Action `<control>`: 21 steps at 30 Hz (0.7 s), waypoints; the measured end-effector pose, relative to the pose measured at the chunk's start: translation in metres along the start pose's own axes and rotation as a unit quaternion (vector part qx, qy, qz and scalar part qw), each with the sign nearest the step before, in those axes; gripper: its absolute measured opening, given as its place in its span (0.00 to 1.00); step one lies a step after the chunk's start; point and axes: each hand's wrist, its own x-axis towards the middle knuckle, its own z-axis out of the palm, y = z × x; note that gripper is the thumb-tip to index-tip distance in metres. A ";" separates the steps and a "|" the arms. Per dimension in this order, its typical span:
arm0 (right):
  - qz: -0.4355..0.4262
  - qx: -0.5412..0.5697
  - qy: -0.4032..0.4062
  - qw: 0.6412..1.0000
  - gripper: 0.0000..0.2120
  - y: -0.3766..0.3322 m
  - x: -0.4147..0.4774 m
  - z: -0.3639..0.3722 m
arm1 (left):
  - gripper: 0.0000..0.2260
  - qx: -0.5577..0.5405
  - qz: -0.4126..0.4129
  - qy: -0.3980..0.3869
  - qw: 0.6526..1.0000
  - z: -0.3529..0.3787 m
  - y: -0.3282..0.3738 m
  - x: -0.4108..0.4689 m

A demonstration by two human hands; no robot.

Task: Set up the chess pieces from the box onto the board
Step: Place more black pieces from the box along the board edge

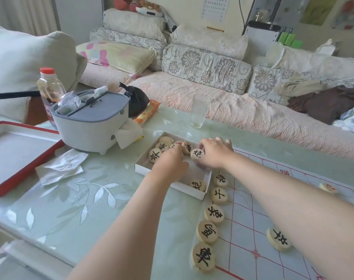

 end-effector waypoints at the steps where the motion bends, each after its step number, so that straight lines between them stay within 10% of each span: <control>1: -0.005 0.014 -0.002 1.000 0.25 0.000 -0.002 -0.001 | 0.19 -0.009 0.004 0.002 1.000 0.000 0.001 -0.001; 10: -0.113 0.216 0.039 0.969 0.27 -0.009 -0.022 -0.008 | 0.20 -0.121 -0.036 0.001 0.992 -0.001 0.005 0.001; 21: -0.052 0.133 0.020 0.990 0.24 -0.020 0.007 -0.005 | 0.22 -0.064 -0.077 0.022 0.995 -0.020 -0.014 0.005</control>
